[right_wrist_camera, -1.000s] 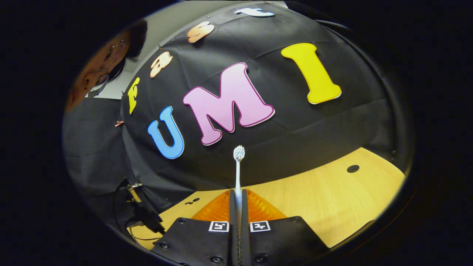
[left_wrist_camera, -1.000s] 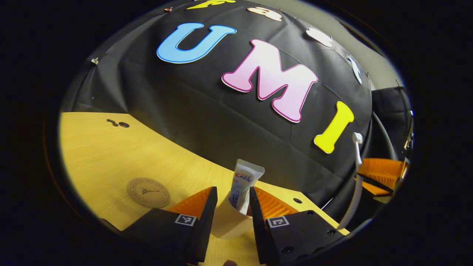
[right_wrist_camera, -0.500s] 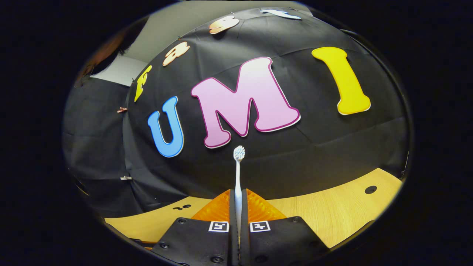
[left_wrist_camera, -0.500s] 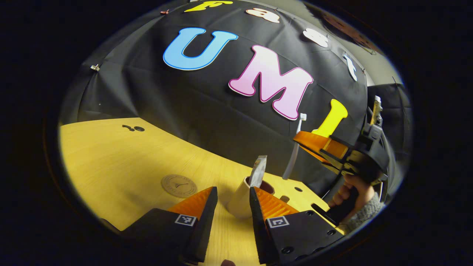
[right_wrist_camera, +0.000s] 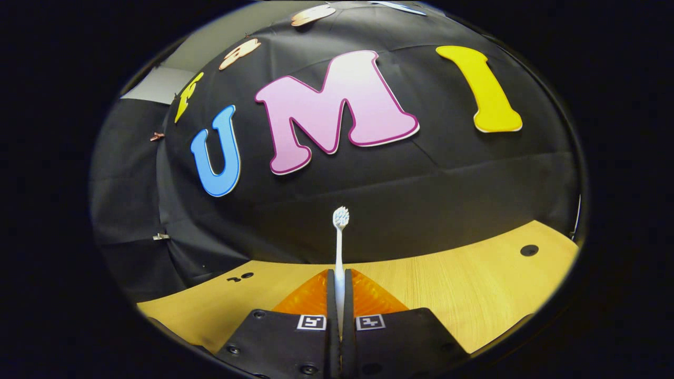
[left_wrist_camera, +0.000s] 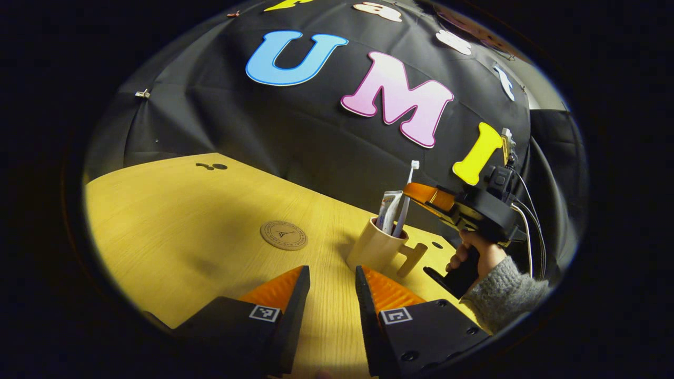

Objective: Put the toothbrush and toothpaste on the desktop into the cup, then pick up the cup and place it on the coaster on the desktop.

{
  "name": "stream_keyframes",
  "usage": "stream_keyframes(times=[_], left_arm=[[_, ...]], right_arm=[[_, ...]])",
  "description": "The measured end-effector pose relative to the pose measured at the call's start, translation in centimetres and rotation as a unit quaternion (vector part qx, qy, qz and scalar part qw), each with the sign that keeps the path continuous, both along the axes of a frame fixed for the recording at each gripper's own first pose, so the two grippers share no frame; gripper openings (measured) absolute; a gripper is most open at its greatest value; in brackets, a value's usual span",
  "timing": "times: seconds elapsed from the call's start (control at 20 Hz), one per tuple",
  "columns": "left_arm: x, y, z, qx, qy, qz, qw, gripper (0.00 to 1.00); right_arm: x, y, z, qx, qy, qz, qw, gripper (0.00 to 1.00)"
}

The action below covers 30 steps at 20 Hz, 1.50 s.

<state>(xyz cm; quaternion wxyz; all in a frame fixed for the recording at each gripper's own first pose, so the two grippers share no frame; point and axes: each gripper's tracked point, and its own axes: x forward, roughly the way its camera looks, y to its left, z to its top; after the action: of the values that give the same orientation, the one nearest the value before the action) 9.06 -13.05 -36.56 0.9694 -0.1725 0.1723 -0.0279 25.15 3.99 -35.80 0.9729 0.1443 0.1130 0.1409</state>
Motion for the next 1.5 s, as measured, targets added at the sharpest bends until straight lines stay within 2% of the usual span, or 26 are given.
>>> stream_keyframes(times=[0.25,0.65,0.75,0.8,0.85,0.9,1.05,1.15,1.25,1.3,1.35,1.4,1.45,1.5], left_arm=[[0.2,0.4,0.3,0.0,-0.001,0.003,1.0,0.55],[-1.0,0.9,0.2,0.007,0.005,0.005,1.0,0.55],[-1.2,1.0,0.1,0.009,0.006,0.004,1.0,0.55],[-1.3,1.2,0.1,0.01,0.008,0.005,1.0,0.55],[-1.4,1.3,0.3,0.011,0.008,0.005,1.0,0.55],[-1.4,1.4,0.4,0.011,0.008,0.005,1.0,0.55],[-1.5,1.5,0.6,0.012,0.01,0.001,1.0,0.55],[-1.6,1.8,0.6,0.014,0.012,-0.004,1.0,0.55],[-1.6,2.1,0.7,0.015,0.013,-0.008,1.0,0.55],[-1.6,2.2,0.8,0.013,0.012,-0.01,1.0,0.55],[-1.5,2.4,1.0,0.011,0.011,-0.012,1.0,0.55],[-1.5,2.5,1.0,0.01,0.011,-0.015,1.0,0.55],[-1.4,2.6,1.1,0.009,0.011,-0.016,1.0,0.55],[-1.4,2.7,1.1,0.009,0.009,-0.018,1.0,0.55]], right_arm=[[-1.0,-0.3,-2.0,-0.017,0.02,-0.012,1.0,0.06],[-2.3,-0.5,-2.6,-0.025,0.036,0.002,0.999,0.11],[-2.9,-0.5,-2.9,-0.028,0.045,0.011,0.999,0.18],[-3.2,-0.8,-2.9,-0.032,0.047,0.013,0.998,0.27],[-3.4,-1.1,-2.8,-0.036,0.048,0.014,0.998,0.18],[-3.8,-1.5,-2.7,-0.039,0.051,0.019,0.998,0.28],[-5.0,-3.0,-1.6,-0.046,0.064,0.025,0.997,0.29],[-5.8,-4.9,-0.5,-0.08,0.065,0.022,0.994,0.35],[-6.8,-5.5,-0.3,-0.124,0.089,0.055,0.987,0.38],[-7.3,-5.7,-0.5,-0.152,0.107,0.078,0.979,0.48],[-7.7,-5.7,-0.8,-0.177,0.125,0.104,0.971,0.48],[-8.1,-5.9,-1.2,-0.207,0.146,0.124,0.959,0.39],[-8.3,-5.9,-1.4,-0.232,0.157,0.144,0.949,0.48],[-8.5,-5.6,-1.7,-0.251,0.173,0.17,0.937,0.48]])
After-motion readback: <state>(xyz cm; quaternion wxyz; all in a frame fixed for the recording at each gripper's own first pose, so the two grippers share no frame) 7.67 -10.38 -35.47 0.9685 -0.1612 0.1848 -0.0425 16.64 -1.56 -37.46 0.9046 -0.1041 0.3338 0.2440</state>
